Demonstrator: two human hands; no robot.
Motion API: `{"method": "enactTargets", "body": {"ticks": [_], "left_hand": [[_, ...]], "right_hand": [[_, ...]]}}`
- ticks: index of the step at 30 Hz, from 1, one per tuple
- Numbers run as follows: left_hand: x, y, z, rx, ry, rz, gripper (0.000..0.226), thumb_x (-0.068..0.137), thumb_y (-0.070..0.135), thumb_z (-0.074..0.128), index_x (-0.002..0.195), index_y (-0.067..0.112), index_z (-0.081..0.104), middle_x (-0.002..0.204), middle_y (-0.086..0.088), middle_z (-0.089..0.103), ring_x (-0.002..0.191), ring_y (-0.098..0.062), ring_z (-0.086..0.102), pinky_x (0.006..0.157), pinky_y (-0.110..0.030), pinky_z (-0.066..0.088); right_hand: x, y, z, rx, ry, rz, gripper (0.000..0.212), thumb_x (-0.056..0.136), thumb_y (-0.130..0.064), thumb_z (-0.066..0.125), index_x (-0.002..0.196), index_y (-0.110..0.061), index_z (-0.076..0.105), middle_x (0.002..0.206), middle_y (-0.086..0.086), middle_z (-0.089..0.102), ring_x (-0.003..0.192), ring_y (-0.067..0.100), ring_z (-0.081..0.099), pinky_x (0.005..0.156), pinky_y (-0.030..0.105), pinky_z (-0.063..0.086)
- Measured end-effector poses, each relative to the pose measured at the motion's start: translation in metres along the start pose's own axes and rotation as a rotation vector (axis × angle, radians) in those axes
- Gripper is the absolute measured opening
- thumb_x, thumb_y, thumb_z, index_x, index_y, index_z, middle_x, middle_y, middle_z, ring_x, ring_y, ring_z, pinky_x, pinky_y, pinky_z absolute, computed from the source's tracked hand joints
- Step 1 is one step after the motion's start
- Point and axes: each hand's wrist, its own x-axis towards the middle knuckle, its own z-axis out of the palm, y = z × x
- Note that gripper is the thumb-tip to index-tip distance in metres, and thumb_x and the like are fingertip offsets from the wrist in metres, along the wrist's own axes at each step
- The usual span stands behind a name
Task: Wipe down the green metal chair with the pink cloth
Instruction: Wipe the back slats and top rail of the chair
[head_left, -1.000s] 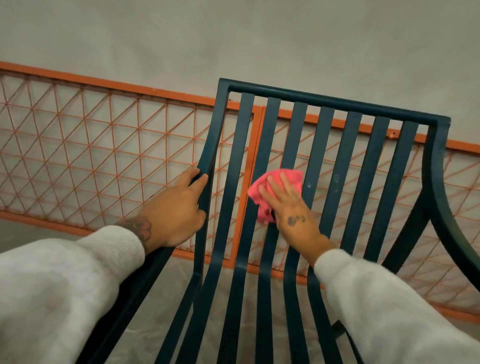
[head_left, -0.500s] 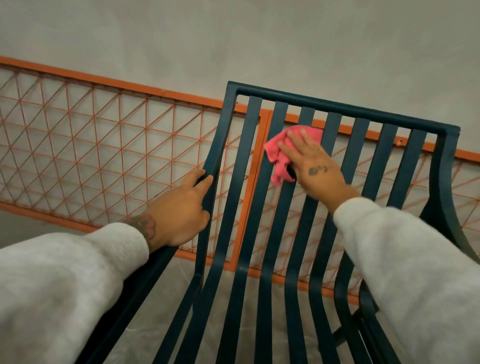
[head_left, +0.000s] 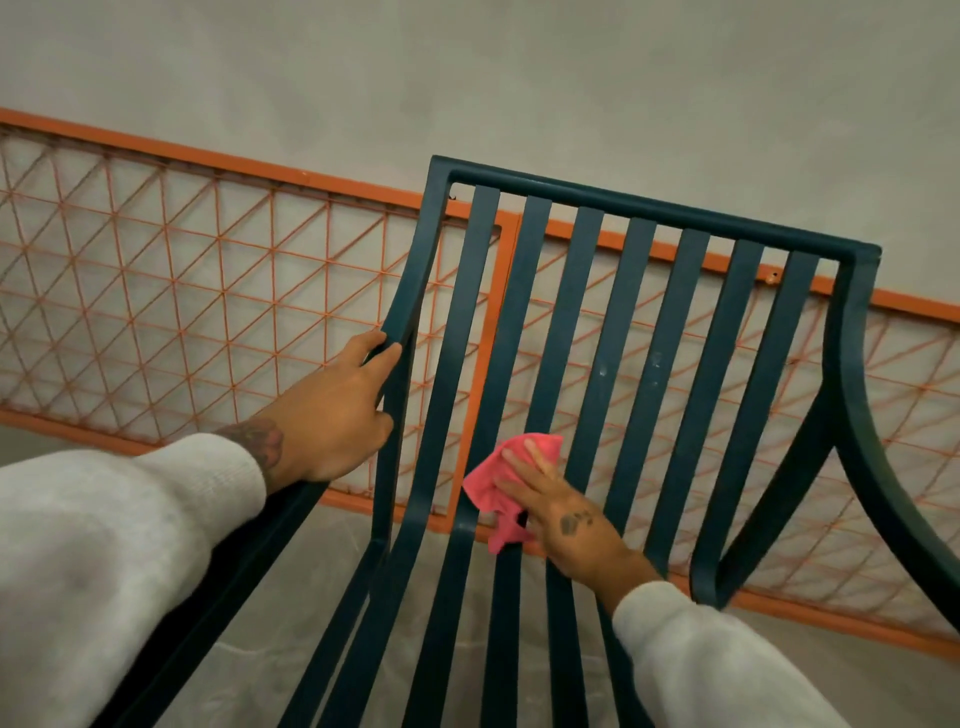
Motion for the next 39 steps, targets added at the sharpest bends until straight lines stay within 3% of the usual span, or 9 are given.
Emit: {"method": "enactTargets", "body": {"ticks": [2,7,14,19,23,26,30,35,39], "left_hand": [[-0.001,0.001,-0.002,0.021,-0.009,0.002,0.076,0.095,0.023,0.053,0.156,0.018,0.008,0.162,0.009,-0.004,0.129,-0.022,0.047,0.098,-0.028,0.042],[-0.004,0.008,-0.007,0.041,-0.014,0.009,0.076,0.095,0.022,0.053,0.156,0.016,0.008,0.162,0.007,-0.003,0.136,-0.023,0.038,0.102,-0.026,0.038],[-0.005,0.008,-0.006,0.047,-0.006,0.016,0.077,0.094,0.021,0.053,0.156,0.016,0.008,0.162,0.007,-0.001,0.132,-0.022,0.042,0.097,-0.023,0.038],[-0.001,0.001,-0.002,0.031,-0.014,0.003,0.077,0.094,0.021,0.054,0.156,0.017,0.009,0.162,0.008,-0.002,0.133,-0.024,0.043,0.104,-0.031,0.042],[0.0,0.001,-0.001,0.029,-0.01,0.006,0.078,0.094,0.022,0.055,0.156,0.019,0.009,0.161,0.009,-0.003,0.128,-0.023,0.047,0.097,-0.027,0.045],[0.0,0.002,0.0,0.041,0.001,0.008,0.077,0.095,0.023,0.055,0.156,0.018,0.008,0.161,0.01,-0.003,0.123,-0.022,0.051,0.092,-0.024,0.045],[-0.001,0.002,0.0,0.07,0.005,0.02,0.077,0.095,0.025,0.054,0.156,0.018,0.008,0.161,0.007,-0.003,0.127,-0.024,0.049,0.1,-0.029,0.046],[0.0,0.001,0.0,0.082,0.004,0.021,0.077,0.095,0.025,0.054,0.156,0.018,0.008,0.161,0.006,-0.002,0.127,-0.024,0.048,0.098,-0.028,0.043],[0.001,0.0,0.002,0.081,0.01,0.006,0.077,0.095,0.024,0.054,0.156,0.019,0.008,0.161,0.007,-0.001,0.126,-0.023,0.049,0.096,-0.026,0.044]], "right_hand": [[0.0,-0.006,-0.017,0.148,-0.039,0.02,0.059,0.099,-0.011,0.058,0.152,-0.029,0.038,0.163,-0.01,0.016,0.152,0.012,0.001,0.123,0.031,0.006],[0.009,-0.009,-0.084,0.279,-0.006,0.065,0.046,0.104,-0.013,0.046,0.143,-0.038,0.048,0.142,-0.023,0.041,0.133,-0.007,0.032,0.118,0.018,0.024],[0.057,0.016,-0.145,0.002,0.547,0.105,0.054,0.1,-0.004,0.05,0.15,-0.024,0.044,0.161,0.002,0.031,0.151,0.021,0.021,0.121,0.034,0.014],[0.054,0.032,-0.099,-0.247,0.344,0.109,0.074,0.087,0.008,0.063,0.15,-0.024,0.04,0.165,-0.003,0.01,0.152,0.022,0.0,0.121,0.054,0.018],[-0.001,0.024,-0.019,-0.1,0.209,0.065,0.079,0.088,0.007,0.06,0.153,-0.027,0.032,0.163,-0.004,0.011,0.152,0.026,0.006,0.119,0.057,0.024],[-0.022,0.022,-0.007,0.038,0.048,0.04,0.073,0.094,0.0,0.06,0.154,-0.029,0.031,0.163,-0.008,0.013,0.152,0.016,0.006,0.123,0.048,0.019],[-0.012,0.005,-0.08,0.376,0.211,0.128,0.054,0.102,-0.003,0.046,0.143,-0.039,0.044,0.144,-0.01,0.047,0.125,-0.018,0.04,0.11,0.013,0.037],[0.035,0.002,-0.201,0.319,0.609,0.192,0.054,0.104,-0.008,0.042,0.138,-0.05,0.04,0.138,-0.012,0.043,0.128,0.011,0.045,0.111,0.031,0.038],[0.074,0.04,-0.235,-0.018,0.475,0.27,0.048,0.103,-0.007,0.044,0.148,-0.026,0.045,0.164,-0.001,0.024,0.152,0.021,0.017,0.124,0.039,0.012]]}}
